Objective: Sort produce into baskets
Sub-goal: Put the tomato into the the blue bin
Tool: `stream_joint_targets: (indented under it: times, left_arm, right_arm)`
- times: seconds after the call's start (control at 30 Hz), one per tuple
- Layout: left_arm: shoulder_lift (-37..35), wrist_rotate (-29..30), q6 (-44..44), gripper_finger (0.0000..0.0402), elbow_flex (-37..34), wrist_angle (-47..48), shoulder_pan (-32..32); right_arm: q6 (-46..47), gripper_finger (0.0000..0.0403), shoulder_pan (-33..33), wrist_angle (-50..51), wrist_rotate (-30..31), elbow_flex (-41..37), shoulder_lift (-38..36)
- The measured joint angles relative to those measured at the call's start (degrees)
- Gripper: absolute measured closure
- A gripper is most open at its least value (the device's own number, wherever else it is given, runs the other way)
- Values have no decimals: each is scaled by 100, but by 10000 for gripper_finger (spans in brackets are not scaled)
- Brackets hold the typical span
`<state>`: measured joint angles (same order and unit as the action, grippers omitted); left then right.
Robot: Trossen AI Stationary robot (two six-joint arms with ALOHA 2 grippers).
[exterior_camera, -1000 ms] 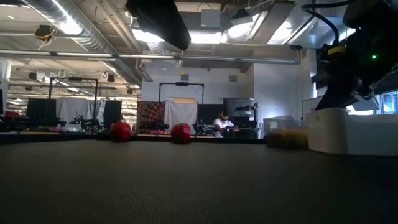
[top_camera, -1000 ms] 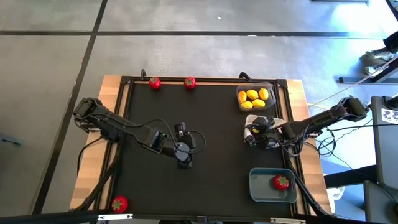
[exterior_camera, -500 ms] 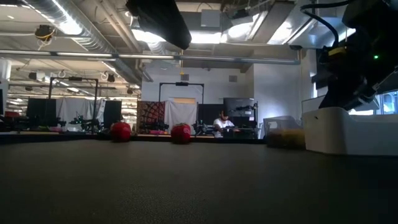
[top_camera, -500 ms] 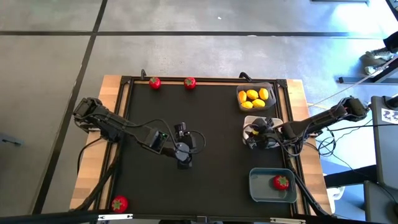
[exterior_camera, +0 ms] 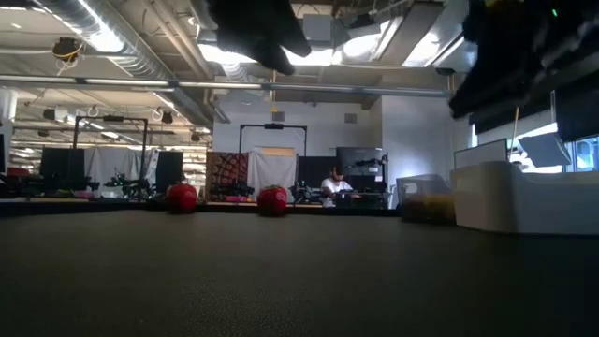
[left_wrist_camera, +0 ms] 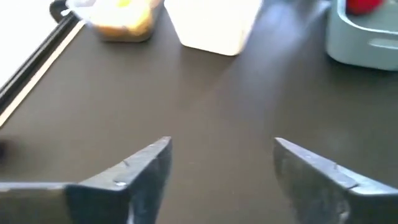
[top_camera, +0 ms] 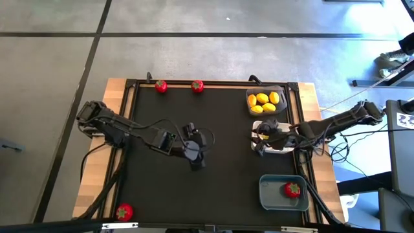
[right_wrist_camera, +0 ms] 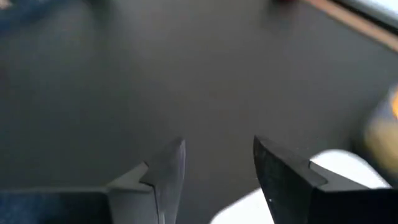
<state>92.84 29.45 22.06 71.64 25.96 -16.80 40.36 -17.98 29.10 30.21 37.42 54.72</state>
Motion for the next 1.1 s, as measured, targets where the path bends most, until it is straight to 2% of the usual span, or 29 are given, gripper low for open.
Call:
stream_joint_targets:
  times: [0.13,0.23,0.33,0.47,0.8,0.93,1.1]
  left_arm:
    - [0,2,112,88,0,118,187]
    - [-19,7,112,80,0,420,304]
    - [-167,230,182,83,0,854,457]
    - [-499,548,366,92,2,1480,722]
    - [-1072,590,511,95,4,2885,1925]
    - [-1089,593,125,95,4,3020,2424]
    - [-1066,590,68,95,4,3051,2961]
  right_arm:
    - [-518,214,0,-887,319,101,17]
    - [-902,214,0,-1553,419,102,58]
    - [-1344,214,0,-2010,429,100,155]
    - [-1480,214,0,-2366,427,100,414]
    - [-1516,214,0,-3202,427,95,1540]
    - [-1519,214,0,-3519,427,95,1899]
    - [-1517,214,0,-3669,428,95,2084]
